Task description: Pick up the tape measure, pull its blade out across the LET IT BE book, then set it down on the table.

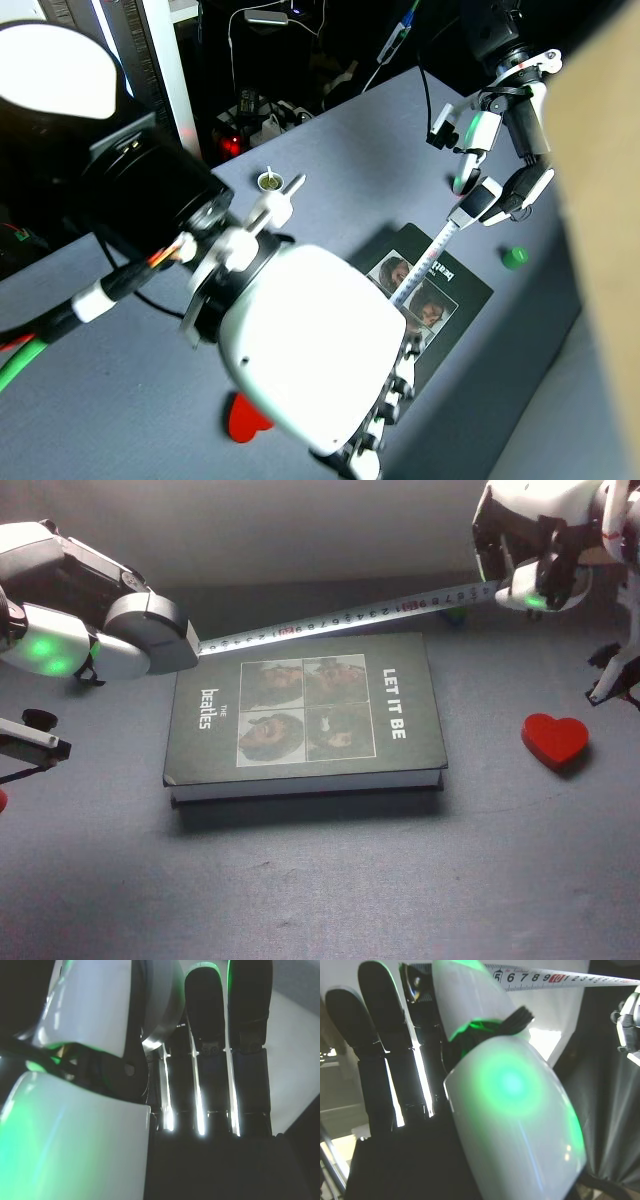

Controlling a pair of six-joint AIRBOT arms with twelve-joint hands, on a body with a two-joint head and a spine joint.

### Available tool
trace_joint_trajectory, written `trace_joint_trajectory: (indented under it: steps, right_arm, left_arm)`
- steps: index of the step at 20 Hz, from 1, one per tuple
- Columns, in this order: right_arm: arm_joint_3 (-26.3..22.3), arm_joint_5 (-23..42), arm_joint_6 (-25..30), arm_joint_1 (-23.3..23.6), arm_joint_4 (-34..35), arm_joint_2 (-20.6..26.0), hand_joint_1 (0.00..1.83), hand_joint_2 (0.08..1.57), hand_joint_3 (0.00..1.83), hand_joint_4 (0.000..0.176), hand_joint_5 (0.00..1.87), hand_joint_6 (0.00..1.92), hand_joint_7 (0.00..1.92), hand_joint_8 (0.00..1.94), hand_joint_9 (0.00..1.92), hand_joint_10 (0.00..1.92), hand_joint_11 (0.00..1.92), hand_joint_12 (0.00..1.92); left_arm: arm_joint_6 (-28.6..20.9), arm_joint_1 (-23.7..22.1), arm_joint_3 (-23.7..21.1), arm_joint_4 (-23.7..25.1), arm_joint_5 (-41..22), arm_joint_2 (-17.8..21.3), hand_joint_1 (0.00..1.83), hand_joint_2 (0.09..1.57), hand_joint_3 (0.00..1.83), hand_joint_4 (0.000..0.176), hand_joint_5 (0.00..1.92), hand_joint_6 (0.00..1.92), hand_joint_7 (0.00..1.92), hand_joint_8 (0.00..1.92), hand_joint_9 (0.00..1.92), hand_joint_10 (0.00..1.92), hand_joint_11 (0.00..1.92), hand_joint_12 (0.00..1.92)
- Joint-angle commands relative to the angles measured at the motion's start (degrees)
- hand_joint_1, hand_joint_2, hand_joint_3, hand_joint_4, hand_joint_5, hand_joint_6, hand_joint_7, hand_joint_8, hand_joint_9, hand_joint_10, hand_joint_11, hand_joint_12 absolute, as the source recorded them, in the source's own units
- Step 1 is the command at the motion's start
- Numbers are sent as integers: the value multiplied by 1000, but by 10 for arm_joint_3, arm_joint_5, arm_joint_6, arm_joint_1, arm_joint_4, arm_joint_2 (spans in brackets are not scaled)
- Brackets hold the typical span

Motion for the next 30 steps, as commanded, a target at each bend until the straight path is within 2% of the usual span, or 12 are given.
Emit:
trace_joint_trajectory:
  steps: [1, 7, 19, 25, 27, 28, 29, 30]
  right_arm:
    - [9, -30, -11, 6, -49, 14, 1229, 1155, 0, 0, 815, 1081, 1005, 1130, 953, 807, 767, 1307]
    - [33, -13, -10, 3, -48, 27, 1231, 1154, 0, 0, 817, 1077, 1008, 1128, 968, 814, 785, 1312]
    - [49, -11, -16, 4, -48, 29, 1235, 1153, 0, 0, 807, 1087, 1019, 1109, 960, 814, 782, 1305]
    - [31, -2, -7, -3, -48, 28, 1230, 1153, 0, 0, 816, 1091, 1014, 1108, 964, 817, 792, 1309]
    - [16, -3, -9, -9, -49, 24, 1190, 1173, 4, 0, 799, 1194, 943, 1124, 875, 761, 713, 1290]
    - [11, -5, -12, -10, -49, 22, 1164, 1199, 4, 17, 766, 1288, 874, 1181, 810, 688, 657, 1268]
    - [8, -5, -13, -12, -49, 22, 924, 1178, 0, 0, 636, 597, 723, 567, 712, 508, 524, 1213]
    - [6, -5, -13, -12, -49, 22, 792, 1152, 0, 0, 587, 226, 687, 214, 691, 279, 419, 1137]
  left_arm:
    - [1, -4, 8, 1, -59, 4, 1390, 1078, 0, 0, 980, 711, 1065, 862, 1044, 1119, 1107, 913]
    - [0, -4, 8, 2, -59, 4, 1391, 1075, 0, 0, 1003, 683, 1073, 846, 1032, 1133, 1088, 875]
    - [-5, -4, 7, 9, -60, 4, 1392, 1071, 0, 0, 1014, 671, 1070, 845, 1051, 1108, 1101, 858]
    - [-6, -4, 4, 14, -60, 4, 1391, 1071, 0, 0, 1018, 663, 1069, 850, 1047, 1114, 1112, 860]
    - [-6, -4, 4, 15, -60, 4, 1391, 1071, 0, 0, 1022, 658, 1065, 854, 1050, 1111, 1111, 858]
    - [-6, -4, 4, 15, -60, 4, 1392, 1070, 0, 0, 1027, 656, 1057, 859, 1056, 1105, 1111, 856]
    - [-6, -4, 4, 15, -60, 4, 1391, 1070, 0, 0, 1025, 657, 1057, 859, 1057, 1103, 1110, 856]
    - [-7, -4, 4, 15, -60, 4, 1391, 1071, 0, 0, 1024, 658, 1058, 859, 1057, 1103, 1109, 855]
